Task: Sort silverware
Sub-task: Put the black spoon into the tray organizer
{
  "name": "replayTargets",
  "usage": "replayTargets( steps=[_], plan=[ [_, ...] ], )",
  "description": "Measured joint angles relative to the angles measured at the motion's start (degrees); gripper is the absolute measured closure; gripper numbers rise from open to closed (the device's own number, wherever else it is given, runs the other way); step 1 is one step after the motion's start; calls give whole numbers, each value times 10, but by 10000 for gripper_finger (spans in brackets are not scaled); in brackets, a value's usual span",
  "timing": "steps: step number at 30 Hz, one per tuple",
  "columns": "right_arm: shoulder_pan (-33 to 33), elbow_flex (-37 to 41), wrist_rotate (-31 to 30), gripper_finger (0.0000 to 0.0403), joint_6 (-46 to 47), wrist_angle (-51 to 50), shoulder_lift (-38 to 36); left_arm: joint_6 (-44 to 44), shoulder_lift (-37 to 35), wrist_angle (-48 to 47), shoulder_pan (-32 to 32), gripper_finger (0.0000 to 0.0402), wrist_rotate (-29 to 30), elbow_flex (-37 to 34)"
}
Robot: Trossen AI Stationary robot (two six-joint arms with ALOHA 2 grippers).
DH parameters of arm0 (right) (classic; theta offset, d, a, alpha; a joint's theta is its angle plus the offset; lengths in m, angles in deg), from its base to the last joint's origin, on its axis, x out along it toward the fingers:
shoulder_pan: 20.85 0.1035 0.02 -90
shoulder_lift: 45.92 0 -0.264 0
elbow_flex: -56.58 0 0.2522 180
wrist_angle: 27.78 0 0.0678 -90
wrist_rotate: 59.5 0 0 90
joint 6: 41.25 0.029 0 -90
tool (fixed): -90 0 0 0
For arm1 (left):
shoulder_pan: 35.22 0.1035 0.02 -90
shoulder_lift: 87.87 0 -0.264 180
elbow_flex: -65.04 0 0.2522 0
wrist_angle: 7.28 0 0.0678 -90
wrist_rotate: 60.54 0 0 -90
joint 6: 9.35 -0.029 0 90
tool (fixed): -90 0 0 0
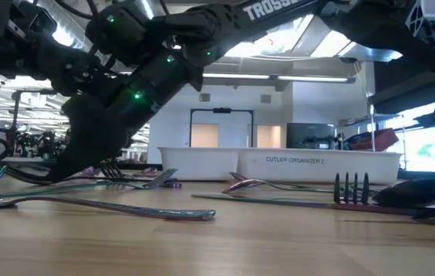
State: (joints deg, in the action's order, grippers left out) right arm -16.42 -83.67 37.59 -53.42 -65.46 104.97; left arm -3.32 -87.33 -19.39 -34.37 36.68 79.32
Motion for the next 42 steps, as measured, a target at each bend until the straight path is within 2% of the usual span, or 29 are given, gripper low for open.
replayTargets(
  steps=[7,23,30,42],
  plan=[
    [1,-1,0,306,9,-42,-3,0,0,0,0,402,0,0],
    [1,1,0,306,34,6,-30,0,0,0,0,402,0,0],
    [6,3,-1,306,44,-50,-40,0,0,0,0,402,0,0],
    [8,93,10,306,75,40,-44,0,0,0,0,402,0,0]
  ],
)
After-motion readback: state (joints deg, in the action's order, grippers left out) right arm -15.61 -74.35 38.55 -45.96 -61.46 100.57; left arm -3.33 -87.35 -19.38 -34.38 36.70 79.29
